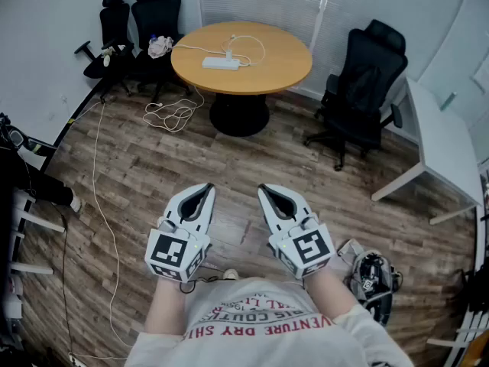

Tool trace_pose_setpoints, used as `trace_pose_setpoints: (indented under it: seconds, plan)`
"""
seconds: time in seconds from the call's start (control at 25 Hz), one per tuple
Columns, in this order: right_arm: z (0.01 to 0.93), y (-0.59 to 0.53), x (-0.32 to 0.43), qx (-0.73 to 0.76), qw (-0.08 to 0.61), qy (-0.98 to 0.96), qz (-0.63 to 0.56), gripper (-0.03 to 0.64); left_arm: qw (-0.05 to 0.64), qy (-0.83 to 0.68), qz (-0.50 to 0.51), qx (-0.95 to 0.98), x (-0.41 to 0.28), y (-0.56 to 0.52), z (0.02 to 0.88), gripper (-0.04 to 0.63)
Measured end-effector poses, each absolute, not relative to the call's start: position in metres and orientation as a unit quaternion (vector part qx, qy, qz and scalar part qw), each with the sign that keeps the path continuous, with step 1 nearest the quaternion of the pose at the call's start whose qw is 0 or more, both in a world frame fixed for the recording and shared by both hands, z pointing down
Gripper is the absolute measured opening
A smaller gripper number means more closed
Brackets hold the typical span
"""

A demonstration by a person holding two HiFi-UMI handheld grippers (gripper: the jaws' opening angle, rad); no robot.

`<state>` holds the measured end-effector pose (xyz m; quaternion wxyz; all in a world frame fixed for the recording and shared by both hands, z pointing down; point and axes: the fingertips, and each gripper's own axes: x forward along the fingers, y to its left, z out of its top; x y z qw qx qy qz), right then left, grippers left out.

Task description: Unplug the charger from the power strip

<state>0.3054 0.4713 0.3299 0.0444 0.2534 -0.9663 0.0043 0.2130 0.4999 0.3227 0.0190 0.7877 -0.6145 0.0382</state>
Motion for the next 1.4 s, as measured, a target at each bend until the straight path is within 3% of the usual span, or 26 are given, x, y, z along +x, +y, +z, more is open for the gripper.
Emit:
trace_pose_setpoints:
  seconds: [0.48,0.92,1.4]
  plan:
    - [0.337,0.454,0.284,0.277,0.052,-0.959,0.023,0.028,0.016,-0.612,0.033,0.790,0.188,0.493,0.323,0.032]
    - [0.360,0.439,0.216,0.267,0.076,-0.960,0.036,0.028,0.057,-0.644,0.022,0.762,0.108,0.502,0.352,0.032]
    - [0.395,0.300,0.142,0.200,0.089,-0.975,0.028,0.029,0.067,-0.686,0.015,0.725,0.051,0.388,0.371,0.032]
